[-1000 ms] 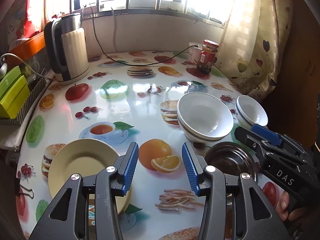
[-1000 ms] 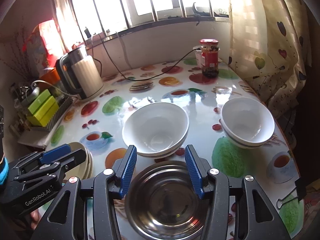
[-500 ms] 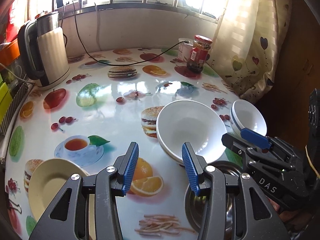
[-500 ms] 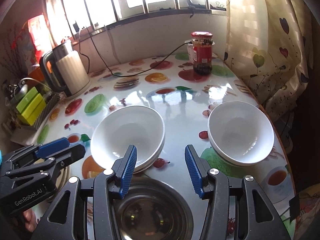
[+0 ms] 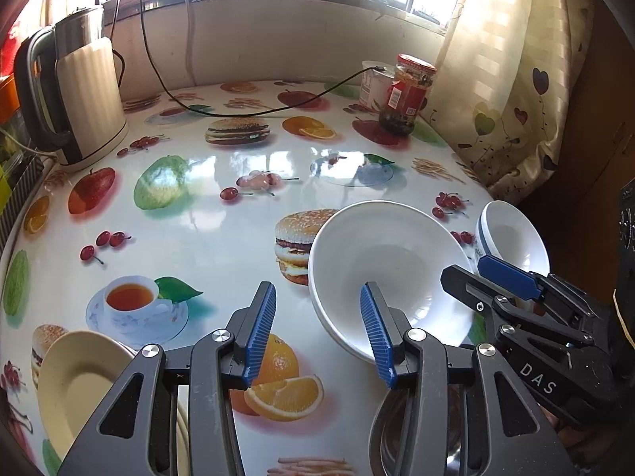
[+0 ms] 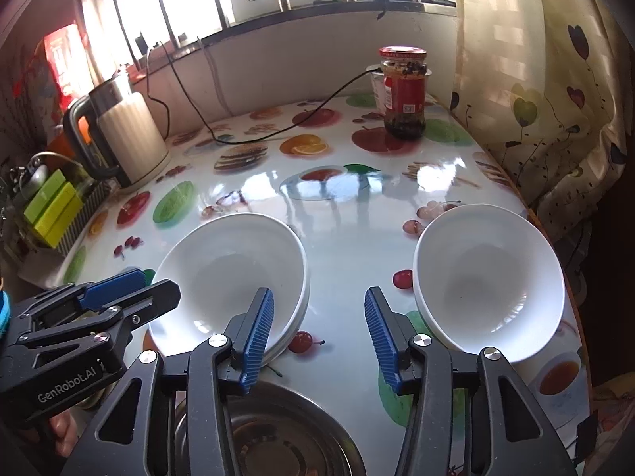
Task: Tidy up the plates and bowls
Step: 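Close the left tool on the white bowl rim while the right tool grips it too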
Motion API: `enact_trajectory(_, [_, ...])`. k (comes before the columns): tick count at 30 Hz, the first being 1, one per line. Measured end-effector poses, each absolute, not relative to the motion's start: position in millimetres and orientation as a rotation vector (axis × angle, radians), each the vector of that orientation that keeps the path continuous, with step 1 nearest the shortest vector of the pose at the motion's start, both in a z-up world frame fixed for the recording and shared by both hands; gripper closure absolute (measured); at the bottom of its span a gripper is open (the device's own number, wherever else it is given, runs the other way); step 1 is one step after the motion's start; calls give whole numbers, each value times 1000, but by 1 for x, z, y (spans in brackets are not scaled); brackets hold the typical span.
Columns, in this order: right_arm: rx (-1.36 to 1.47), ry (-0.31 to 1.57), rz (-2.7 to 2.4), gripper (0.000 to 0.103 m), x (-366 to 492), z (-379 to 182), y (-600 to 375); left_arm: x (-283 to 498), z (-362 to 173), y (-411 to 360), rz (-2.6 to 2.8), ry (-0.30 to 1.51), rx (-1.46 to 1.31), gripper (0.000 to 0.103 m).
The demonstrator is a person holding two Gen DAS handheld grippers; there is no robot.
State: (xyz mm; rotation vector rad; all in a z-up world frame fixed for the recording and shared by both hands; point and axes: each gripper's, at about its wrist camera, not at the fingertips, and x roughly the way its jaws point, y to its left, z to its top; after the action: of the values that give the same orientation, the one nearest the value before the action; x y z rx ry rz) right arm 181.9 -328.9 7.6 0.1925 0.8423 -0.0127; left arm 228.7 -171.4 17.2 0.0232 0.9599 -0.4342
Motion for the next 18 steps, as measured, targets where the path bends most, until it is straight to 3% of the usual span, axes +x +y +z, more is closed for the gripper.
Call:
enact_trajectory(10, [194, 855, -1, 66, 189, 4, -328, 236, 11, -170, -422, 975, 16, 70])
enact_trajectory(18, [199, 854, 23, 82, 193, 4, -323, 237, 9, -172, -427, 980, 18, 75])
